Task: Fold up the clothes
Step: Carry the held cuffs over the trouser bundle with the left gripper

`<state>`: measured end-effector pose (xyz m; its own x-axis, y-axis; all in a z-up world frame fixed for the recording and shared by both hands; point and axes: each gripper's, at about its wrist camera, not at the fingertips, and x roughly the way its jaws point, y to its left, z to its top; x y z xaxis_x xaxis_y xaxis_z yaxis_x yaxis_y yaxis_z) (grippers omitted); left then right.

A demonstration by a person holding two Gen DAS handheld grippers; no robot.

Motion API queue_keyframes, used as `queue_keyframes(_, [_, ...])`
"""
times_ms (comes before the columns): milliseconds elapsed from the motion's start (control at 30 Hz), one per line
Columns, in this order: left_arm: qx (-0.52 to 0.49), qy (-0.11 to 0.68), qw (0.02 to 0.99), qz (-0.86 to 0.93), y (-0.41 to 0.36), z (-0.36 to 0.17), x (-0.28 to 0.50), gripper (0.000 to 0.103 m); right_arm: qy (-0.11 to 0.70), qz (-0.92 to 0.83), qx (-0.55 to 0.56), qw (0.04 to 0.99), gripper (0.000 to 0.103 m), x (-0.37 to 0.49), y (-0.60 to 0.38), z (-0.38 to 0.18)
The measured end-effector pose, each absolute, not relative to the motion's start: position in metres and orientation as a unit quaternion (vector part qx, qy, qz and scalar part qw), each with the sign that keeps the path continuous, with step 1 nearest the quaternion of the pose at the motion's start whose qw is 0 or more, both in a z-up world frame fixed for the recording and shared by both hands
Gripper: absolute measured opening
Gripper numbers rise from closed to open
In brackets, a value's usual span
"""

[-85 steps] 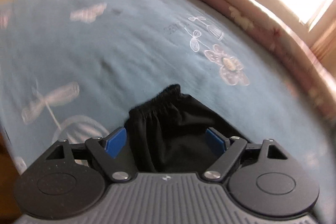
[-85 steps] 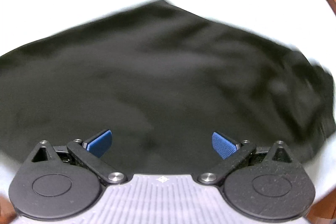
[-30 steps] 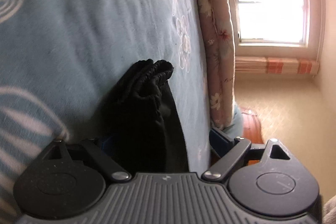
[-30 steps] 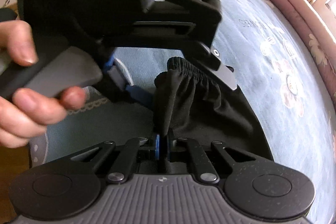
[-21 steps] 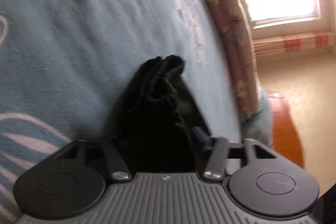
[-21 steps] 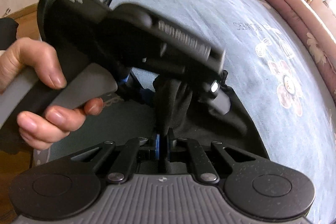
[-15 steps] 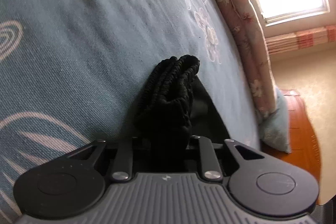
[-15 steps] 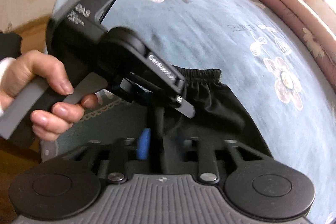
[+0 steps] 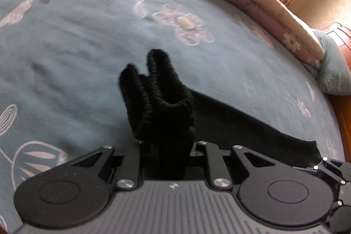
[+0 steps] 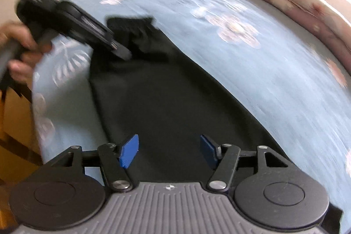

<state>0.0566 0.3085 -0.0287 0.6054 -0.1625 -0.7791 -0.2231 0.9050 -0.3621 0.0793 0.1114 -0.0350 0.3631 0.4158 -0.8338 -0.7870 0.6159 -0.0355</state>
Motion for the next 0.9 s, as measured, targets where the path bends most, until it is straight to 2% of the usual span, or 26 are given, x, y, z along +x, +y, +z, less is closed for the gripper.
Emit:
queue_keyframes(467, [-0.149,0.447,0.878,-0.083,0.178,0.005,0.088,0.015,0.458,0.285,-0.148,0.829,0.067,0.073,-0.011,-0.039])
queue_keyframes(900, [-0.075,0.517,0.837,-0.160,0.070,-0.059,0.095,0.015,0.500,0.219,-0.070,0.835,0.067,0.083,-0.068,-0.043])
